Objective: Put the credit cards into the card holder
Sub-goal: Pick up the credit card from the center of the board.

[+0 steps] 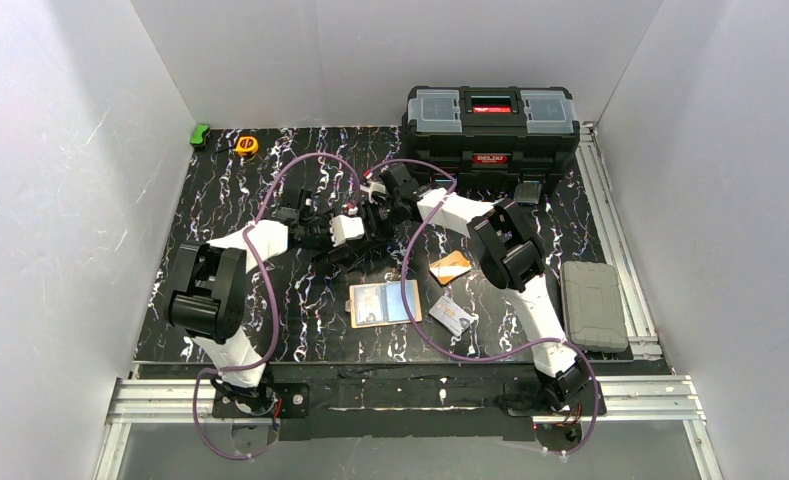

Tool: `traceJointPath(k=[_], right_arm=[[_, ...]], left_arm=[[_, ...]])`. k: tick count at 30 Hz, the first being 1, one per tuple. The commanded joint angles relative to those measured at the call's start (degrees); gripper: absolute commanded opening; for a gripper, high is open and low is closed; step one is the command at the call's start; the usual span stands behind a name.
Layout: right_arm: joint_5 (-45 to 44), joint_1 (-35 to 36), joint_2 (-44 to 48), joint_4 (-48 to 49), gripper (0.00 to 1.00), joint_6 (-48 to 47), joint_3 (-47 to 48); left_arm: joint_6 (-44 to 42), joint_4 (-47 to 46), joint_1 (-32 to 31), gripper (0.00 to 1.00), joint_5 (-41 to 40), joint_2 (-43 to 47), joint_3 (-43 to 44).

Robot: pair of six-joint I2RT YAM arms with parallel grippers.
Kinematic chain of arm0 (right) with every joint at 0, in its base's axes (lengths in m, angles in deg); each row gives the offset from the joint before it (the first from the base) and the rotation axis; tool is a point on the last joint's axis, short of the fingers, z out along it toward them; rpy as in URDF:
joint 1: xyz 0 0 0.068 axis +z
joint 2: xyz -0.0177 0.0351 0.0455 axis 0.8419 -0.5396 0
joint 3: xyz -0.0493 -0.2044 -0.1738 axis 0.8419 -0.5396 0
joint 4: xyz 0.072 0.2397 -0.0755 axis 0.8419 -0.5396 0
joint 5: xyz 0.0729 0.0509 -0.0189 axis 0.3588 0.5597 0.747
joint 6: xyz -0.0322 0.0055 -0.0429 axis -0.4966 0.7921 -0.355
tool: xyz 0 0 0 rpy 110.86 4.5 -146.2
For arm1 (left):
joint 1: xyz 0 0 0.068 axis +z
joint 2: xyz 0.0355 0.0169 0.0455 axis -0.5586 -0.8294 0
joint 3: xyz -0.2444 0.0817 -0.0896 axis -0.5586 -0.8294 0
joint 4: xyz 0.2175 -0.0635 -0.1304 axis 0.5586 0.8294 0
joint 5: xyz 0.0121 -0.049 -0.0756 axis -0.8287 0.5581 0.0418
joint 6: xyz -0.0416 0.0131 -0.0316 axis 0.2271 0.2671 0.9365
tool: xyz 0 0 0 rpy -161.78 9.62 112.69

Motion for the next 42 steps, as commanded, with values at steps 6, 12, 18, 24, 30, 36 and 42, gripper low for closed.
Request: traceJointPath(k=[6,12,18,24,30,36,42], right_arm=[[1.34,0.34,-0.99,3.12,0.5,1.15,-4.26],[0.27,0.15,-0.39,2.84,0.49,1.02,-4.76],[-3.96,-1.67,3.94,3.24,0.54,0.01,-7.94],[-7.13,-2.11,8.44,3.89,0.58,-1.39,-9.56],[-7.28,-2.21,8.85,3.82,0.57,-1.28,-9.81],[-8.37,-2.24,9.33,4.17,0.57,-1.43,-10.5],[-6.87,-2.33,8.09,4.24,0.56,-1.22,-9.33]], left_arm=[[0.55,-0.93,-1.51,0.61,0.67,-1.85,1.31],[1.15,-0.28,-1.57,0.61,0.42,-1.73,2.91],[0.71,-0.02,-1.57,0.61,0.55,-1.42,1.42],[-0.51,-0.32,-1.63,0.6,0.52,-0.86,-1.09],[-1.83,-0.54,-1.56,0.6,0.53,-0.65,-2.42],[-1.63,-1.08,-1.6,0.6,0.6,-0.91,-2.85],[0.53,-0.3,-1.44,0.59,-0.04,-0.44,-1.07]])
